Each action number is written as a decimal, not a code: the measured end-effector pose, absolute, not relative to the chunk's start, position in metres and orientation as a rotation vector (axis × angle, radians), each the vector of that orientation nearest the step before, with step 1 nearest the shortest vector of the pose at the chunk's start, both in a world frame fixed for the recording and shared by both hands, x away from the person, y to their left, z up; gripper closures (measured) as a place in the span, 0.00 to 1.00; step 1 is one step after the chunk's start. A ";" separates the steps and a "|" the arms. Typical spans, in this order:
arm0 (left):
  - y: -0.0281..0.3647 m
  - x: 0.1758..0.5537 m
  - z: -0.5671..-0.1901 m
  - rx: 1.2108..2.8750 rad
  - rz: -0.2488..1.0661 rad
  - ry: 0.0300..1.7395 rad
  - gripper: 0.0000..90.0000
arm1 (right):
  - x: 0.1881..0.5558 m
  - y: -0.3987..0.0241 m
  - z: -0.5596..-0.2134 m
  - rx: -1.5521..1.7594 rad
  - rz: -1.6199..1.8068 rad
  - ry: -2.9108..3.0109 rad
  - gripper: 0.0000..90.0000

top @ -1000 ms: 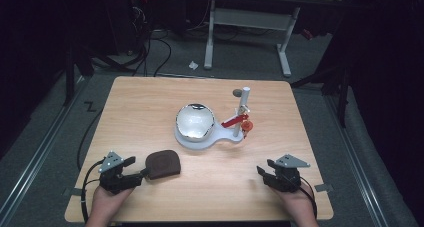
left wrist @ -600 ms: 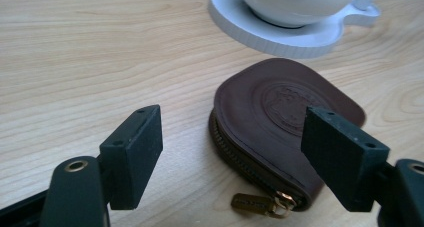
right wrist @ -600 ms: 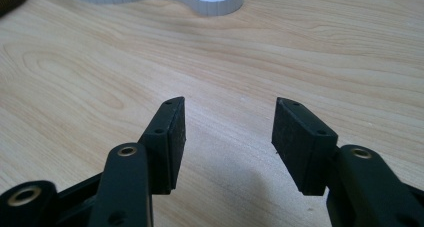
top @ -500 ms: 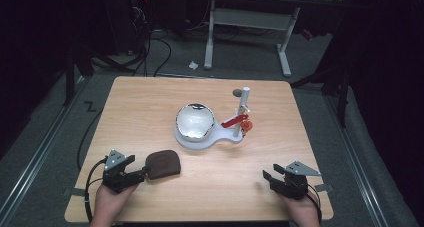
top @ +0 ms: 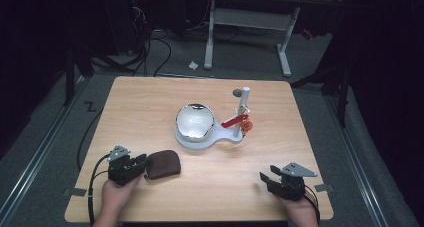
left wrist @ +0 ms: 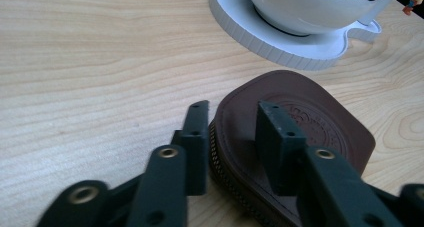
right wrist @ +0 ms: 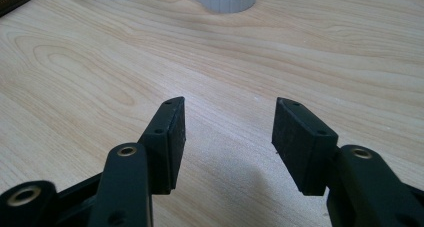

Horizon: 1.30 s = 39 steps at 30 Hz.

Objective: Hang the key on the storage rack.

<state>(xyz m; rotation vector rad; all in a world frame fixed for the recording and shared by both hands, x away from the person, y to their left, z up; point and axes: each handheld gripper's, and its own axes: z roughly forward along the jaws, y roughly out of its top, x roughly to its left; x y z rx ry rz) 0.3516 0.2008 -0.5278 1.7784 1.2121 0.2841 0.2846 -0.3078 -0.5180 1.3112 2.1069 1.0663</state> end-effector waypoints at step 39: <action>0.195 0.331 -0.528 1.767 0.383 1.141 0.95 | 0.288 -0.317 -0.522 1.393 1.054 2.073 0.55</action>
